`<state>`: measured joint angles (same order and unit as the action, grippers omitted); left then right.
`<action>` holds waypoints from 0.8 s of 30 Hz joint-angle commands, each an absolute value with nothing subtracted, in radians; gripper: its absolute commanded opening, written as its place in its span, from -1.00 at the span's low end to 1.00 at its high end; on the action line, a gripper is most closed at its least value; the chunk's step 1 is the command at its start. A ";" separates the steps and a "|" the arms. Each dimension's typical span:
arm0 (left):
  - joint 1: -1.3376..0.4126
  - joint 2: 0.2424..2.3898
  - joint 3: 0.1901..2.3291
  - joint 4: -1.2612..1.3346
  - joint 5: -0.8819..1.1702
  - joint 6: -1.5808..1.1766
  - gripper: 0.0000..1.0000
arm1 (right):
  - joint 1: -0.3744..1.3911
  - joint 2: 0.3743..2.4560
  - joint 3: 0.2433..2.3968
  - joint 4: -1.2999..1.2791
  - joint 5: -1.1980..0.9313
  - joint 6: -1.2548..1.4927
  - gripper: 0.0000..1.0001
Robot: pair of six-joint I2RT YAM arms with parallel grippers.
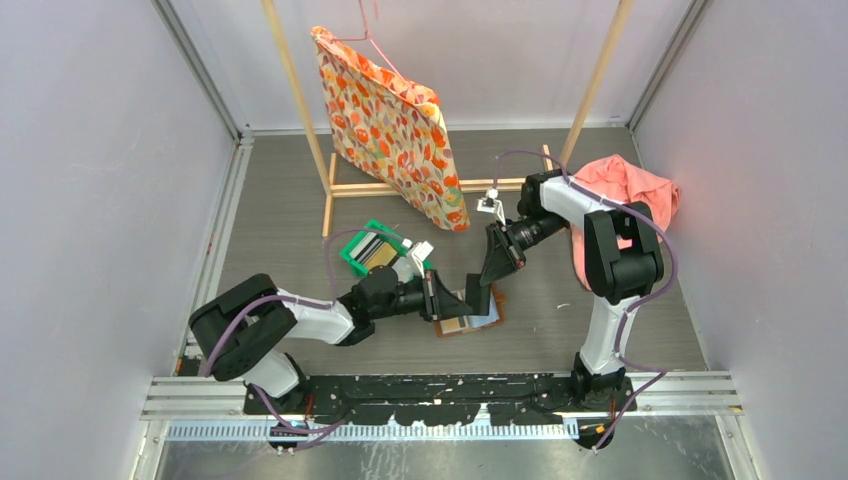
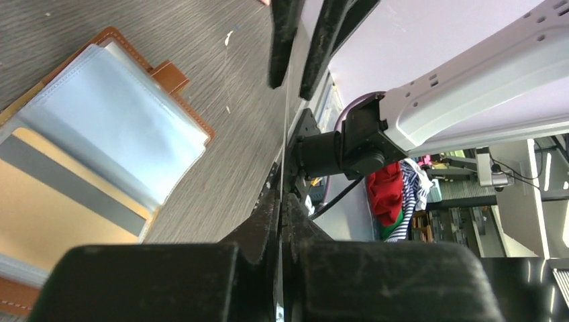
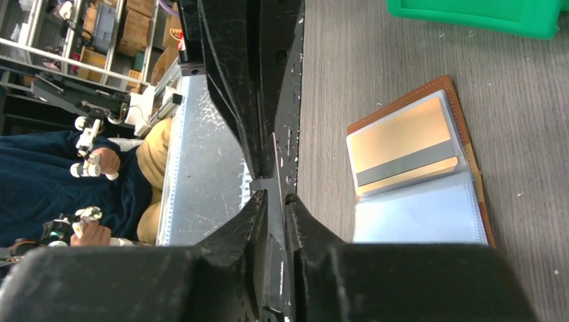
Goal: Put the credit cards into the card holder
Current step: Insert the credit card into the card holder.
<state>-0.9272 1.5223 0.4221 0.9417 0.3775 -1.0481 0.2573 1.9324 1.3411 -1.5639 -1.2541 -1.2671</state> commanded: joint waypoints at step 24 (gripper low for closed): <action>-0.910 1.123 0.369 0.345 0.197 -1.056 -0.99 | 0.119 1.582 1.207 -1.019 -0.927 -0.486 -0.06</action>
